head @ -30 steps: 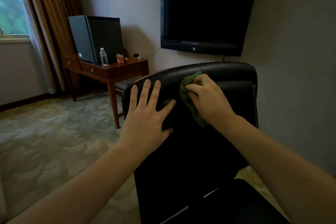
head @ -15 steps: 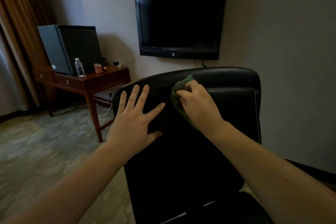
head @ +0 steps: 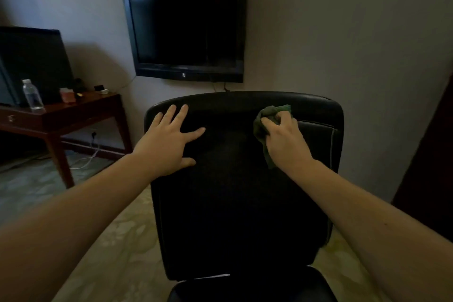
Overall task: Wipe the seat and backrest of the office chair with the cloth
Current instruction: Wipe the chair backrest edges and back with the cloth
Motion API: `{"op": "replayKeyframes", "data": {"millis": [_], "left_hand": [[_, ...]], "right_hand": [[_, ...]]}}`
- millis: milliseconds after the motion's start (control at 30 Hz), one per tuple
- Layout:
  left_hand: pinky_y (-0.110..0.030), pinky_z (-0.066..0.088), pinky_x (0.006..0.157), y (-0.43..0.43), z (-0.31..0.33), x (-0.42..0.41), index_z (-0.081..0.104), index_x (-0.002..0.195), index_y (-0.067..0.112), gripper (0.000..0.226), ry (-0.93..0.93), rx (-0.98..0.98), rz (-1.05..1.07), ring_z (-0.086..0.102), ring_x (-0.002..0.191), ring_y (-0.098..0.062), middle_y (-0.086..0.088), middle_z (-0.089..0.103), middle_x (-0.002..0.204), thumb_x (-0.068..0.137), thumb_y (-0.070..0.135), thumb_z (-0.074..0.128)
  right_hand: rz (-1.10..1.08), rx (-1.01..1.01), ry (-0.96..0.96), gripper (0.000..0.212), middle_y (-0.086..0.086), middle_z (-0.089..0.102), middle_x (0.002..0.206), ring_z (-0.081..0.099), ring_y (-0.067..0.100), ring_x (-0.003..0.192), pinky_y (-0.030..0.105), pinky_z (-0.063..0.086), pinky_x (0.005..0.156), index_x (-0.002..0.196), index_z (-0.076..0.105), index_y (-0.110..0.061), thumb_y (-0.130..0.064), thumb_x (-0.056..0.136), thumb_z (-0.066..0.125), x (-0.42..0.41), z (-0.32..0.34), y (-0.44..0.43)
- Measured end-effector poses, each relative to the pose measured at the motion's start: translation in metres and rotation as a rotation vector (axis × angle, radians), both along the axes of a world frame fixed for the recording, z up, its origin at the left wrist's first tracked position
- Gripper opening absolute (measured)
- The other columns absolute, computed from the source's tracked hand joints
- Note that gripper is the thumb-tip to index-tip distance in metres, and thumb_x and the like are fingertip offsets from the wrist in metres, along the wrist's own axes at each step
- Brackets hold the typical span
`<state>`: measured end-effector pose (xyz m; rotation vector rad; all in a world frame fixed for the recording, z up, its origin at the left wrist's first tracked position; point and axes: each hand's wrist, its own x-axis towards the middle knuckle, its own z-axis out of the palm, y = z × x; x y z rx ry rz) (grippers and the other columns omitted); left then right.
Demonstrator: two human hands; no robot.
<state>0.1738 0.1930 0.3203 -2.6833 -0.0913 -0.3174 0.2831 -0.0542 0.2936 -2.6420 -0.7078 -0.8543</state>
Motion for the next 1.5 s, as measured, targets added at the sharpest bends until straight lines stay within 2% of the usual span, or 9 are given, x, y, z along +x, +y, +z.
{"op": "replayKeyframes", "data": {"millis": [267, 433, 700, 800, 933, 1133, 1267, 1400, 1500], "left_hand": [[-0.052, 0.005, 0.126, -0.042, -0.005, 0.035, 0.001, 0.158, 0.042, 0.086, 0.026, -0.153, -0.007, -0.009, 0.154, -0.036, -0.013, -0.018, 0.166, 0.092, 0.066, 0.052], [-0.056, 0.008, 0.124, -0.072, -0.017, 0.055, -0.012, 0.158, 0.040, 0.104, 0.075, -0.285, -0.013, -0.007, 0.154, -0.036, -0.010, -0.022, 0.166, 0.087, 0.070, 0.058], [-0.064, 0.004, 0.121, -0.152, -0.020, 0.085, -0.023, 0.156, 0.031, 0.114, 0.138, -0.283, 0.071, -0.014, 0.153, -0.040, -0.011, -0.024, 0.165, 0.087, 0.065, 0.062], [-0.062, 0.007, 0.121, -0.207, -0.031, 0.077, -0.011, 0.160, 0.027, 0.098, 0.031, -0.448, -0.058, -0.006, 0.154, -0.036, -0.009, -0.016, 0.167, 0.095, 0.057, 0.055], [-0.041, 0.017, 0.123, -0.283, -0.062, 0.031, 0.024, 0.159, 0.022, 0.066, -0.267, -0.716, -0.522, 0.021, 0.152, -0.021, -0.002, 0.023, 0.166, 0.101, 0.034, 0.053], [-0.021, 0.031, 0.113, -0.347, -0.087, 0.006, 0.055, 0.140, 0.014, 0.043, -0.342, -0.961, -0.751, 0.050, 0.132, -0.015, -0.002, 0.059, 0.141, 0.097, 0.017, 0.059], [-0.043, 0.049, 0.099, -0.378, -0.089, -0.002, 0.059, 0.132, 0.021, 0.038, -0.365, -0.989, -0.660, 0.054, 0.122, -0.021, 0.006, 0.063, 0.132, 0.095, 0.024, 0.056], [-0.037, 0.049, 0.089, -0.391, -0.086, -0.011, 0.063, 0.131, 0.021, 0.039, -0.419, -0.939, -0.608, 0.053, 0.102, -0.020, 0.005, 0.068, 0.120, 0.092, 0.014, 0.063], [-0.033, 0.047, 0.094, -0.386, -0.075, -0.013, 0.062, 0.133, 0.015, 0.044, -0.350, -0.908, -0.677, 0.057, 0.106, -0.022, -0.002, 0.068, 0.123, 0.091, 0.004, 0.061]], "right_hand": [[0.095, -0.225, -0.074, 0.052, 0.013, 0.040, 0.149, 0.043, 0.033, 0.130, 0.045, 0.046, 0.106, 0.145, 0.047, -0.021, -0.012, 0.095, 0.059, 0.002, -0.013, -0.064], [0.193, -0.298, -0.204, 0.053, 0.016, 0.061, 0.129, 0.058, 0.034, 0.114, 0.049, 0.052, 0.097, 0.129, 0.063, -0.011, 0.002, 0.079, 0.071, 0.004, -0.024, -0.103], [0.223, -0.414, -0.241, 0.036, 0.010, 0.068, 0.120, 0.063, 0.032, 0.111, 0.046, 0.054, 0.093, 0.108, 0.073, -0.014, -0.001, 0.075, 0.074, -0.012, -0.017, -0.170], [0.175, -0.360, -0.211, 0.041, 0.013, 0.065, 0.124, 0.063, 0.032, 0.112, 0.045, 0.055, 0.093, 0.116, 0.069, -0.012, 0.000, 0.077, 0.071, -0.025, -0.016, -0.191], [0.098, -0.238, -0.109, 0.053, 0.015, 0.057, 0.132, 0.061, 0.030, 0.115, 0.039, 0.057, 0.082, 0.130, 0.053, -0.011, -0.008, 0.081, 0.074, -0.052, -0.018, -0.217], [0.089, -0.314, -0.147, 0.031, 0.011, 0.067, 0.110, 0.065, 0.026, 0.102, 0.037, 0.057, 0.089, 0.110, 0.064, -0.011, -0.007, 0.080, 0.072, -0.090, -0.018, -0.257], [0.003, -0.408, -0.217, 0.037, 0.014, 0.065, 0.117, 0.060, 0.033, 0.112, 0.045, 0.048, 0.103, 0.117, 0.064, -0.011, -0.015, 0.080, 0.070, -0.114, -0.013, -0.282], [-0.214, -0.532, -0.146, 0.074, 0.018, 0.049, 0.141, 0.038, 0.040, 0.137, 0.059, 0.022, 0.118, 0.137, 0.052, -0.017, -0.043, 0.073, 0.078, -0.139, 0.009, -0.305], [-0.335, -0.606, -0.045, 0.092, 0.016, 0.015, 0.162, 0.001, 0.041, 0.150, 0.067, -0.004, 0.117, 0.153, 0.027, -0.026, -0.067, 0.079, 0.063, -0.154, 0.025, -0.317]]}}
